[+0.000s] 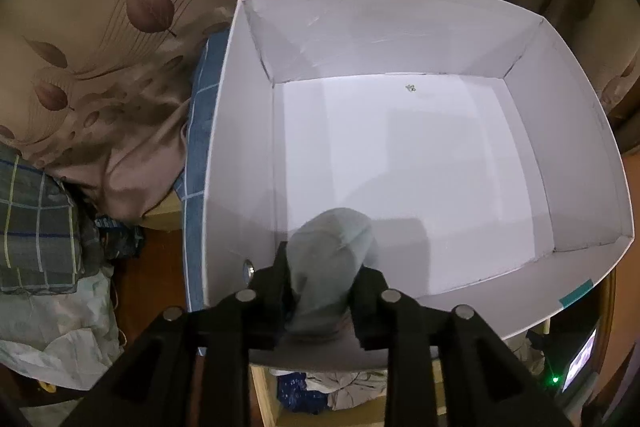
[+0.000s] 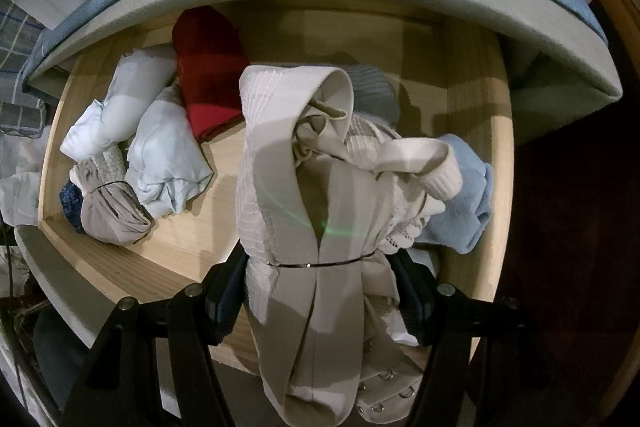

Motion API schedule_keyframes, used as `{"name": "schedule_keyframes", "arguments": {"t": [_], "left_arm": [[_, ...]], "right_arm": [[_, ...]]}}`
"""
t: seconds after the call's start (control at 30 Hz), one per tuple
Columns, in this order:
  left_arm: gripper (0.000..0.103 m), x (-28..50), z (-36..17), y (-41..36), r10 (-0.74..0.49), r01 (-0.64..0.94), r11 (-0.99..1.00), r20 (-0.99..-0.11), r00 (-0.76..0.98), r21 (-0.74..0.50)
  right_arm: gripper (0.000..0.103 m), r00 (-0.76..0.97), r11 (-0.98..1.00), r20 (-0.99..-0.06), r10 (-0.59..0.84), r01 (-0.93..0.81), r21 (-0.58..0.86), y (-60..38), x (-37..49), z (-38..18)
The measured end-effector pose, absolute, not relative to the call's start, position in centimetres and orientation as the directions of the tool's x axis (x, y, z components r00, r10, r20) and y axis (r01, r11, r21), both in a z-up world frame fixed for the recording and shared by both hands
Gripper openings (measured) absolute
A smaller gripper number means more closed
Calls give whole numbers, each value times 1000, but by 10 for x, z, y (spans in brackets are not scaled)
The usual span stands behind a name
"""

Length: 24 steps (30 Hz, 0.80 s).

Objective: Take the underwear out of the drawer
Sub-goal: 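Carry the light blue underwear into the white box and open left tool, then carry the beige strappy underwear into the white box and open right tool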

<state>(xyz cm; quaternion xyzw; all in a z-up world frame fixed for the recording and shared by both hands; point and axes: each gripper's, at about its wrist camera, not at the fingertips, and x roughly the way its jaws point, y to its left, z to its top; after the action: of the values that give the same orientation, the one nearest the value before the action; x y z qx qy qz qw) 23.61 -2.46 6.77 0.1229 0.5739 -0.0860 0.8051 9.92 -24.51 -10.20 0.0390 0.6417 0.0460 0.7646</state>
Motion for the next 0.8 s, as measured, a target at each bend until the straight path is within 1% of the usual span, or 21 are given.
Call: {"name": "schedule_keyframes", "arguments": {"t": [0.07, 0.1, 0.13, 0.17, 0.23, 0.33, 0.47, 0.63, 0.8], "left_arm": [[38, 236, 68, -27, 2, 286, 953, -943, 334, 103], [40, 236, 69, -29, 3, 286, 952, -942, 336, 106], [46, 236, 70, -28, -3, 284, 953, -940, 342, 101], [53, 237, 71, -28, -12, 284, 954, -937, 348, 93], [61, 236, 76, -27, -38, 287, 955, -932, 360, 72], [63, 232, 85, -24, -71, 304, 951, -926, 371, 49], [63, 222, 106, -14, -104, 291, 956, -897, 429, 28], [63, 197, 137, 13, -170, 257, 965, -857, 486, -46], [63, 156, 146, 45, -135, 225, 974, -832, 538, -12]], "right_arm": [[62, 174, 993, -978, 118, -20, 116, -244, 99, -102], [62, 176, 993, -977, 117, -18, 115, -244, 99, -102], [62, 179, 993, -977, 115, -18, 113, -244, 99, -102], [62, 180, 993, -977, 114, -18, 113, -244, 99, -102], [62, 182, 994, -977, 112, -22, 110, -243, 99, -102], [61, 191, 993, -975, 114, -26, 111, -244, 99, -99], [60, 203, 992, -971, 125, -23, 123, -247, 102, -90], [60, 229, 990, -963, 140, -52, 132, -246, 99, -68], [60, 197, 978, -960, 200, -99, 184, -243, 88, -47]]}}
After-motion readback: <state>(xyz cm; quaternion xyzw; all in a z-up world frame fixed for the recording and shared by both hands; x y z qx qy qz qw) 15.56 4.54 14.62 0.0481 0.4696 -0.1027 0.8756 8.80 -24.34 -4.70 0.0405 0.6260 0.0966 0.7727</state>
